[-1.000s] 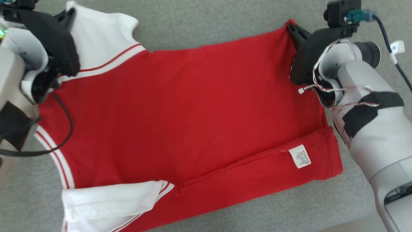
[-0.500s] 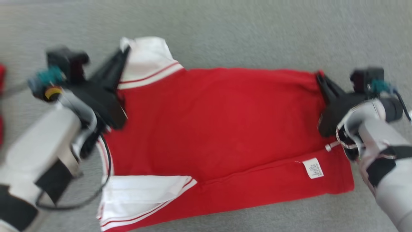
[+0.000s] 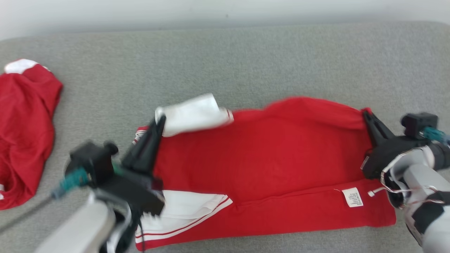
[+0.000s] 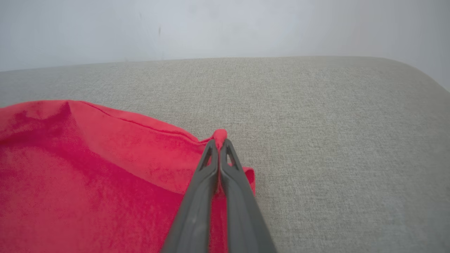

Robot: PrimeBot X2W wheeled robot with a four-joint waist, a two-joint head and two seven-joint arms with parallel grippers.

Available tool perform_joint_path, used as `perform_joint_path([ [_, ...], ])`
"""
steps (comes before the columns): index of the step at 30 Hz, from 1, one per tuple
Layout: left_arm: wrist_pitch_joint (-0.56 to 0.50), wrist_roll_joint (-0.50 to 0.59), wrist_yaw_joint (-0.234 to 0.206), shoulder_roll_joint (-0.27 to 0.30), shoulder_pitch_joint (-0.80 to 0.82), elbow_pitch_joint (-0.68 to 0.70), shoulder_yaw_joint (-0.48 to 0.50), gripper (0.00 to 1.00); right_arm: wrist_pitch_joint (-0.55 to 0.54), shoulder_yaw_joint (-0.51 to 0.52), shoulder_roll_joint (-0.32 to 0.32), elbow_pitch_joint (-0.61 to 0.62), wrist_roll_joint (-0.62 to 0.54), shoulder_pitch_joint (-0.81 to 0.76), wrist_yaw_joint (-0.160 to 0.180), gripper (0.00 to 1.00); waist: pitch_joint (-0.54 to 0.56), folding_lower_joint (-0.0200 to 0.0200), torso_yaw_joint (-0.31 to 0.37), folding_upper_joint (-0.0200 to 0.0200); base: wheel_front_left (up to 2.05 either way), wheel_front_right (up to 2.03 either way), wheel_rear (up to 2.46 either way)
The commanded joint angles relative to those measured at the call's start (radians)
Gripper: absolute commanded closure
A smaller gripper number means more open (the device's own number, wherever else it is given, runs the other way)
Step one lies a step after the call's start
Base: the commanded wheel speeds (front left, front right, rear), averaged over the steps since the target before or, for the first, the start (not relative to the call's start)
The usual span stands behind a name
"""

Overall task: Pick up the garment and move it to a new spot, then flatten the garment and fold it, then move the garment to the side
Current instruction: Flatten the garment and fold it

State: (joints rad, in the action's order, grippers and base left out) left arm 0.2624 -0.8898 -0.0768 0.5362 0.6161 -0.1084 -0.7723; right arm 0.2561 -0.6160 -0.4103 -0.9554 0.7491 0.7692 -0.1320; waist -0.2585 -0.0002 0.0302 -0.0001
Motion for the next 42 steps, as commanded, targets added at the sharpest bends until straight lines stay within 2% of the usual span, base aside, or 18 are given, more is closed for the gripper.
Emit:
perform_joint_path([
  [1,0.003,0.010,-0.008,-0.008,-0.038,0.024,0.013,1.00,0.007,0.011,-0.014,0.006,0.010,-0.019,0.003,1.00,0.021,0.0002,-0.018,0.0001,0.00,0.00,0.00],
  [4,0.003,0.024,-0.020,-0.010,-0.114,0.065,0.046,1.00,0.009,0.048,-0.029,0.041,0.018,-0.050,0.003,1.00,0.033,0.0002,-0.024,0.0001,0.00,0.00,0.00],
  [8,0.003,0.055,-0.011,-0.033,-0.209,0.074,0.081,1.00,0.008,0.142,-0.053,0.147,0.008,-0.149,0.003,1.00,0.050,0.0002,-0.036,0.0001,0.00,0.00,0.00],
  [13,0.003,0.071,-0.014,-0.071,-0.299,0.072,0.115,1.00,0.008,0.180,-0.052,0.225,-0.011,-0.243,0.003,1.00,0.062,0.0002,-0.030,0.0001,0.00,0.00,0.00],
  [14,0.003,0.068,-0.014,-0.084,-0.321,0.073,0.125,1.00,0.008,0.187,-0.052,0.240,-0.014,-0.256,0.003,0.95,0.064,0.0002,-0.028,0.0001,0.00,0.00,0.00],
  [15,0.003,0.070,-0.017,-0.091,-0.344,0.068,0.132,1.00,0.008,0.197,-0.054,0.259,-0.018,-0.264,0.003,0.52,0.067,0.0002,-0.026,0.0001,0.00,0.00,0.00],
  [16,0.003,0.083,-0.019,-0.090,-0.361,0.062,0.137,1.00,0.008,0.205,-0.055,0.270,-0.023,-0.277,0.003,0.00,0.069,0.0002,-0.026,0.0001,0.00,0.00,0.00],
  [17,0.003,0.090,-0.024,-0.099,-0.377,0.061,0.153,0.66,0.008,0.214,-0.054,0.283,-0.024,-0.293,0.003,0.00,0.071,0.0002,-0.025,0.0001,0.00,0.00,0.00],
  [18,0.003,0.099,-0.025,-0.111,-0.395,0.062,0.168,0.05,0.008,0.226,-0.054,0.297,-0.025,-0.306,0.003,0.00,0.074,0.0002,-0.026,0.0001,0.00,0.00,0.00],
  [19,0.003,0.116,-0.027,-0.118,-0.413,0.061,0.182,0.00,0.008,0.235,-0.057,0.309,-0.028,-0.321,0.003,0.00,0.078,0.0002,-0.028,0.0001,0.00,0.00,0.00],
  [26,0.003,0.231,-0.013,-0.195,-0.492,0.081,0.337,0.00,0.008,0.299,-0.077,0.409,-0.038,-0.417,0.003,0.00,0.108,0.0002,-0.044,0.0001,0.00,0.00,0.00],
  [29,0.003,0.303,-0.005,-0.235,-0.518,0.097,0.431,0.00,0.008,0.303,-0.079,0.389,-0.045,-0.433,0.003,0.00,0.118,0.0002,-0.047,0.0001,0.00,0.00,0.00],
  [30,0.003,0.303,-0.005,-0.235,-0.518,0.097,0.431,0.00,0.008,0.303,-0.079,0.389,-0.045,-0.433,0.003,0.00,0.118,0.0002,-0.047,0.0001,0.00,0.00,0.00],
  [36,0.003,0.457,0.015,-0.329,-0.578,0.124,0.588,0.00,-0.037,0.316,-0.049,0.302,-0.031,-0.422,0.003,0.00,0.128,0.0002,-0.059,0.0001,0.00,0.00,0.00],
  [42,0.003,0.573,0.067,-0.380,-0.625,0.085,0.715,0.00,-0.077,0.318,-0.016,0.208,-0.021,-0.400,0.003,0.00,0.130,0.0002,-0.066,0.0001,0.00,0.00,0.00],
])
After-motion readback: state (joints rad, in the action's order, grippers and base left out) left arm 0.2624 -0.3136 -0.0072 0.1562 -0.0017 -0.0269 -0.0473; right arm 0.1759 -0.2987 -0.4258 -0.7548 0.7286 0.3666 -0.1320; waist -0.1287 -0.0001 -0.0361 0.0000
